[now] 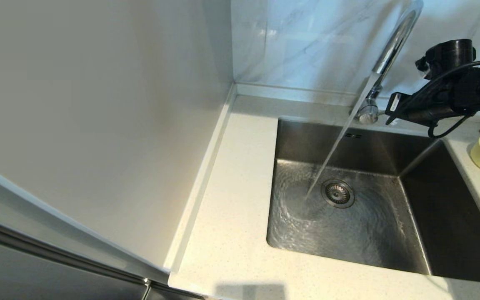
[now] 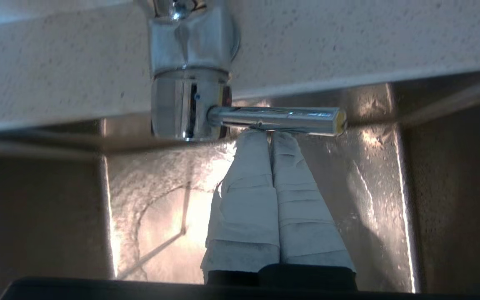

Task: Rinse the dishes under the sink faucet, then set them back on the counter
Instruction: Turn off the faucet

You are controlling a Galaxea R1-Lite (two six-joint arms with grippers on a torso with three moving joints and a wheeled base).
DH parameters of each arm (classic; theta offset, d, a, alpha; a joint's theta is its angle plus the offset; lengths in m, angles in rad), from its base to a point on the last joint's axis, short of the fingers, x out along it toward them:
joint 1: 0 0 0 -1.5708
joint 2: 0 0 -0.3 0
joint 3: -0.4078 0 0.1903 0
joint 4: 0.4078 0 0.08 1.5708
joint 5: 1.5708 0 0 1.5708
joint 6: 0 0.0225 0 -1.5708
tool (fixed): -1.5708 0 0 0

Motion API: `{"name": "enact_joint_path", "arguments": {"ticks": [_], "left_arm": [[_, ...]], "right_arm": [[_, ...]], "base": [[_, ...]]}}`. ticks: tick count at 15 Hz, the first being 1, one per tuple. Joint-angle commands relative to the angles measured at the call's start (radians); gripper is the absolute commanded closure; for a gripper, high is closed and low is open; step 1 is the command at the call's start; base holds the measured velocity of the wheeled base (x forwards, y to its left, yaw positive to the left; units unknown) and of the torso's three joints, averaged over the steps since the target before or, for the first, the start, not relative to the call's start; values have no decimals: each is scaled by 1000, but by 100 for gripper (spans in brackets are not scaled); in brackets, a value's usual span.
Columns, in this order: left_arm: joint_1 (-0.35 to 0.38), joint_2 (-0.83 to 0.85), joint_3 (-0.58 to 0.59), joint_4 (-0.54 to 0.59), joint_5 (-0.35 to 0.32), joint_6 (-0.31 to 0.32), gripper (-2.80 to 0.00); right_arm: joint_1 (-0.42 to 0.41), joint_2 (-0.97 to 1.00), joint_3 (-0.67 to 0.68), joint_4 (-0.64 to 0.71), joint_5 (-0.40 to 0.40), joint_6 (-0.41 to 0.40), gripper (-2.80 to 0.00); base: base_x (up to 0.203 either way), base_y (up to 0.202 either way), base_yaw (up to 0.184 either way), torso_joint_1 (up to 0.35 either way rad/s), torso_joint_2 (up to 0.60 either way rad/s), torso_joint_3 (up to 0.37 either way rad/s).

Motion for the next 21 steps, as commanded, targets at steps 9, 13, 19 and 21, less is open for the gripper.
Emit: {"name": "enact_joint_path", "arguments": {"ticks": [9,13,19,21], "left_arm": [[0,0,0,0,0,-1,0],[0,1,0,0,0,-1,0],[0,0,-1,0,0,-1,0],[0,0,0,0,0,0,0]], "right_arm": [[-13,-48,64,-145,-50,19,0],[-19,-188,249,-58,-34,2,0],[-60,-578,511,-54,-28,-53,0],[-104,-748,601,-58,-15,-95,0]], "base": [[0,0,0,0,0,0],[0,0,0,0,0,0],[0,0,0,0,0,0],[0,0,0,0,0,0]]}}
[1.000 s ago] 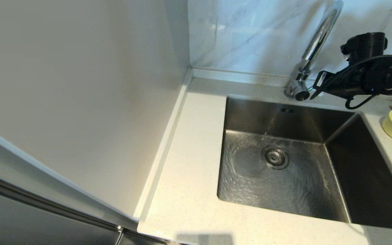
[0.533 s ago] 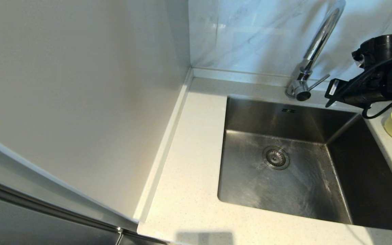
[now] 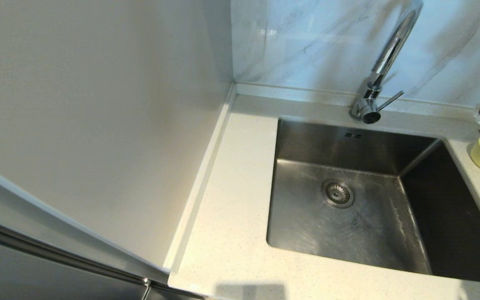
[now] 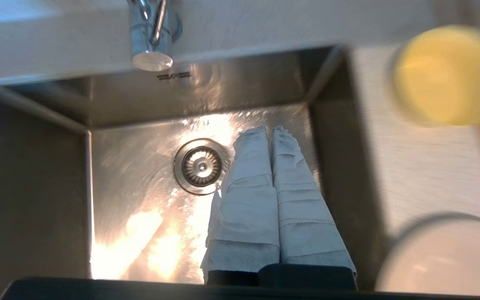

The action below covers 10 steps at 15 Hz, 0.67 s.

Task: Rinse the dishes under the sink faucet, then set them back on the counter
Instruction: Turn off the faucet

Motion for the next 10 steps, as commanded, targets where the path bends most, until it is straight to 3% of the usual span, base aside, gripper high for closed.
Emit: {"name": "enact_joint_path", "arguments": {"ticks": [1,3,6,10], "left_arm": [[0,0,0,0,0,0,0],[0,0,0,0,0,-1,0],[0,0,0,0,0,-1,0],[0,0,0,0,0,0,0]], "right_arm": [[-33,-226,77,-5,10,-22,0],[-55,-420,219,-44,27,-89,0],[-69,-700,566,-136,59,-187,0],[-57,-993,888,-148,97,-245,0]], "base": [[0,0,0,0,0,0],[0,0,0,0,0,0],[0,0,0,0,0,0],[0,0,0,0,0,0]]}}
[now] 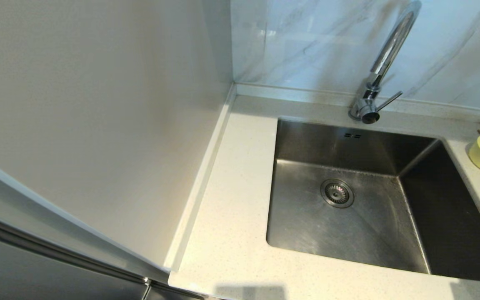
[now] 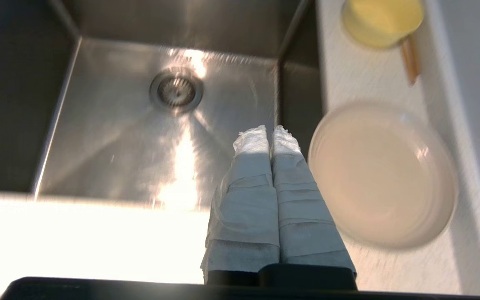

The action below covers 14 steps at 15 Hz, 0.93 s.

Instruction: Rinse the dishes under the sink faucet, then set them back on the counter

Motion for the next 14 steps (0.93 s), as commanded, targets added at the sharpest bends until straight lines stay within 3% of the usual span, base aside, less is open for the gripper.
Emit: {"name": "enact_joint_path", "arguments": {"ticks": [1,3,5,8,12,14], "left_arm": [[0,0,0,0,0,1,0],[0,0,0,0,0,0,0],[0,1,0,0,0,0,0],[0,1,0,0,0,0,0],[0,0,0,0,0,1,0],[0,0,0,0,0,1,0]], "right_arm": [[16,-192,100,14,6,-4,0],[52,-293,185,64,-4,-6,0],[70,-302,253,92,-36,43,0],[169,-368,269,202,-42,57,0],[180,-593,369,265,-22,5,0],[180,-589,446,230,-2,42,0]], "base": [[0,0,0,0,0,0],[0,0,0,0,0,0],[0,0,0,0,0,0],[0,0,0,0,0,0],[0,0,0,0,0,0],[0,0,0,0,0,0]]}}
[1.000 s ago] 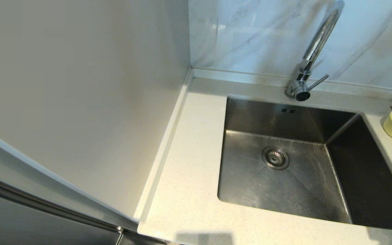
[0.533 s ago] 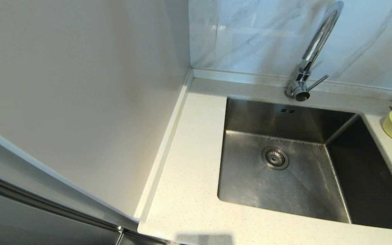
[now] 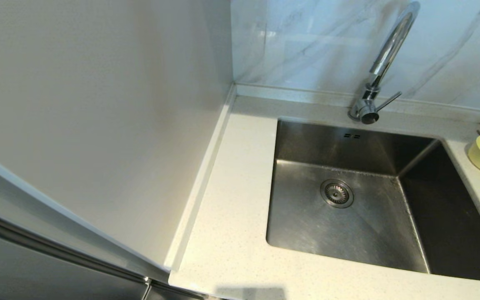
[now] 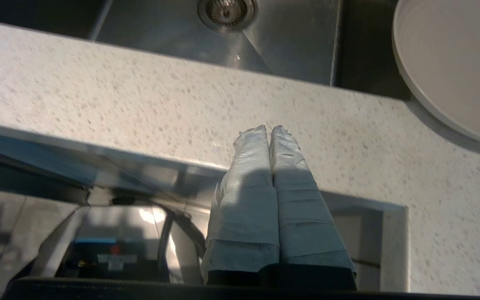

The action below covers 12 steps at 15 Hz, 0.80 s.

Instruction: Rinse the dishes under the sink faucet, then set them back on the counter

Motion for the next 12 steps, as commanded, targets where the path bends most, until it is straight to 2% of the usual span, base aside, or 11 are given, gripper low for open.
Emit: {"name": "enact_joint_path", "arguments": {"ticks": [1,12], "left_arm": [[0,0,0,0,0,-1,0],[0,0,0,0,0,-1,0]], "right_arm": [[1,-30,39,-13,16,4,0],[1,-30,41,-33,31,32,0]], "base": [[0,0,0,0,0,0],[0,0,0,0,0,0]]}}
